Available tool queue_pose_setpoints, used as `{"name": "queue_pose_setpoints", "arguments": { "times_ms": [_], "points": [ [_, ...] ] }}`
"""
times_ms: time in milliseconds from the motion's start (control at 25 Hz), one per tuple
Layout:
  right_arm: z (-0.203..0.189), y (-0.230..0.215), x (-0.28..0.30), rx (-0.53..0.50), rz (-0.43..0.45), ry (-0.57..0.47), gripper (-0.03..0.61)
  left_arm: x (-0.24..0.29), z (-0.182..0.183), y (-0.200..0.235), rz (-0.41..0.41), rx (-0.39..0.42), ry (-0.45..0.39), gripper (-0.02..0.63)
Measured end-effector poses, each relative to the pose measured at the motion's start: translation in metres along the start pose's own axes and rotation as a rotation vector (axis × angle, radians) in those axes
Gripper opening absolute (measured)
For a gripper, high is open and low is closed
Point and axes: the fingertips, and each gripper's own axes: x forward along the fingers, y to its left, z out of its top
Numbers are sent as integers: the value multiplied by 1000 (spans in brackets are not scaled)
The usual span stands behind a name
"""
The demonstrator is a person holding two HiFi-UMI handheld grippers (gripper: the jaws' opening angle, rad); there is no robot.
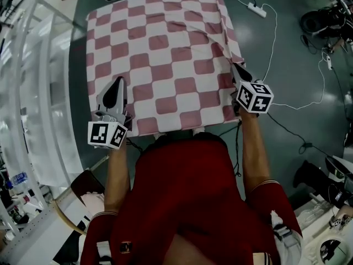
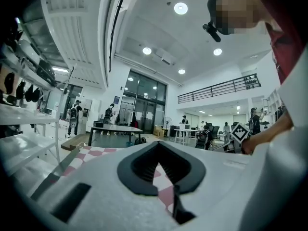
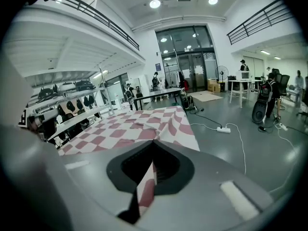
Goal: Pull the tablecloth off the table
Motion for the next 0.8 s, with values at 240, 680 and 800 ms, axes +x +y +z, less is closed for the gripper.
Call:
{"name": "queue_pose_setpoints", "arguments": {
  "times_ms": [240,680,800],
  "points": [
    [8,35,-16,16,-21,-68,12,-7,0,24,-31,-12,-2,3],
    [31,101,-37,-68,3,-138,12,-13,3,36,-98,-23,-4,3],
    [41,130,-36,-95,28,-160,12,-20,6,44,-100,-23,-8,3]
  ]
}}
